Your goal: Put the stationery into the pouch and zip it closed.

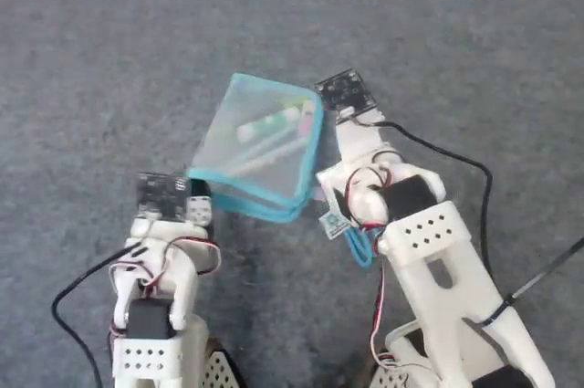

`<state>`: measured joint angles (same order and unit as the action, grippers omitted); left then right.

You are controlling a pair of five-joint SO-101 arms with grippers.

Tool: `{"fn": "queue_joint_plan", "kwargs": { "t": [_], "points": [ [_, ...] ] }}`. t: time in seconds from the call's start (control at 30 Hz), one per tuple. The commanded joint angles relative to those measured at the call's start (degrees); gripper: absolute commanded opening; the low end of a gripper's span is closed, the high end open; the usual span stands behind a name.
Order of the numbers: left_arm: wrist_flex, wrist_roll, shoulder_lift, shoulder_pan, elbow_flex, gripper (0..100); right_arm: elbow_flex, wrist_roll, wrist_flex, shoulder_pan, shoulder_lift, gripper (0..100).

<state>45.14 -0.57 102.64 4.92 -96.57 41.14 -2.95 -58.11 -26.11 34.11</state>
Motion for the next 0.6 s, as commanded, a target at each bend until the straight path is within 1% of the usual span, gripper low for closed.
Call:
{"fn": "queue_joint_plan", "kwargs": {
  "t": [0.0,0.07,0.13,0.27,0.37,0.57],
  "points": [
    [-1.14,0.7,1.49,-2.55,2.07,1,-0.35,-3.16,-3.21,0.57,0.22,13.0],
    [-0.44,0.97,1.49,-4.57,2.07,1,0.35,-7.3,-4.62,-0.04,0.22,13.2],
    [-0.44,0.97,1.49,-5.27,2.07,1,3.52,-10.37,-3.21,-1.1,0.66,14.7],
    [-0.44,0.97,1.49,-5.27,1.98,1,11.78,-12.13,5.14,-5.32,0.92,24.9],
    [-0.44,0.97,1.49,-5.36,1.89,1,14.51,-15.91,7.96,-6.9,0.92,30.4],
    [-0.44,0.97,1.49,-5.71,1.89,1,15.65,-16.44,12.62,-7.08,0.31,31.5]
  ]
}}
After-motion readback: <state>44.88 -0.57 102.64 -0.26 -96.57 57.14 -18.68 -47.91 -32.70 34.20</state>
